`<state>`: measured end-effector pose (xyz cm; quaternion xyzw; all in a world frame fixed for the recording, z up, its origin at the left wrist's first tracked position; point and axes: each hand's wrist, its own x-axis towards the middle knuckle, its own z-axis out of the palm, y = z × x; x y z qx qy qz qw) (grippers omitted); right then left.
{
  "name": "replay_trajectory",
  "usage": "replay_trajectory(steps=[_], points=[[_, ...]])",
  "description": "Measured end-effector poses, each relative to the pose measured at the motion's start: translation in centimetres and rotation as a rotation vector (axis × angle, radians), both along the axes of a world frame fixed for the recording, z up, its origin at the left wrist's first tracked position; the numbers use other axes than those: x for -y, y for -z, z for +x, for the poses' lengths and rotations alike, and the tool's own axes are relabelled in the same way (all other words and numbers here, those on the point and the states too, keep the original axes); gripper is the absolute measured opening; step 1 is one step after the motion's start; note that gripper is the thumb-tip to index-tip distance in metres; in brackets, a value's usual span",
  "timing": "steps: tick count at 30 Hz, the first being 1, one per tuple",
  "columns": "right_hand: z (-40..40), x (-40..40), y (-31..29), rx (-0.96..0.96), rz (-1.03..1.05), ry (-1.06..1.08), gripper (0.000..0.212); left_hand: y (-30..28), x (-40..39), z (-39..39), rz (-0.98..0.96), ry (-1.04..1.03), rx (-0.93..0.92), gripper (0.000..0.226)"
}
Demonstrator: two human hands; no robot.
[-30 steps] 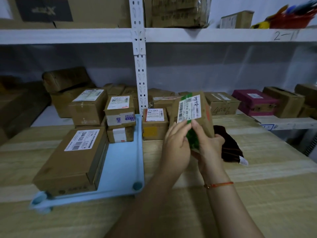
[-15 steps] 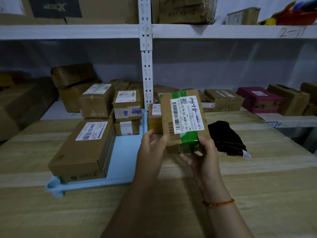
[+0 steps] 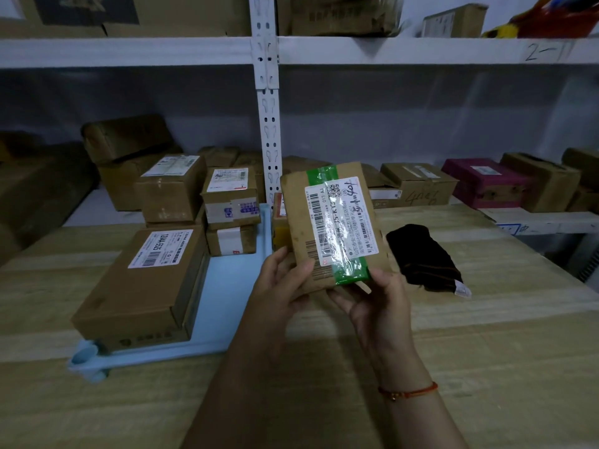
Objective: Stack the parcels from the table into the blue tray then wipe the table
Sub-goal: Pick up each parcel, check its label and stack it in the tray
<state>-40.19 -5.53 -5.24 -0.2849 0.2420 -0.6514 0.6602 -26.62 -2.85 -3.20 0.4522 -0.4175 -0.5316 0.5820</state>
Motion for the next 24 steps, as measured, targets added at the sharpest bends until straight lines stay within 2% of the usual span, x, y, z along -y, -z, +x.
replay_trajectory(steps=[4,10,15,18,20,24], points=[[0.3,-0.2,-0.1,-0.076,0.026,0.002,0.062,0.1,-0.2,0.4,-0.002,-0.037,-0.035,0.068],[0.1,-0.6,-0.1,-0.262,-0.004,0.057,0.028,-0.2,-0.2,0.8,-0.022,-0.097,-0.069,0.067],[0.1,-0.8,-0.5,-0.306,0.023,0.032,0.033,-0.6,-0.6,0.7,-0.032,-0.139,-0.074,0.072],[0.2,-0.9,-0.5,-0.307,0.053,0.013,0.034,-1.1,-1.0,0.6,-0.054,-0.153,-0.017,0.076],[0.4,-1.0,-0.7,-0.311,0.092,0.007,0.038,-1.4,-1.3,0.6,-0.078,-0.162,0.001,0.073],[0.4,-1.3,-1.4,-0.307,0.169,-0.043,0.027,-1.6,-1.5,0.5,-0.108,-0.176,0.07,0.056]])
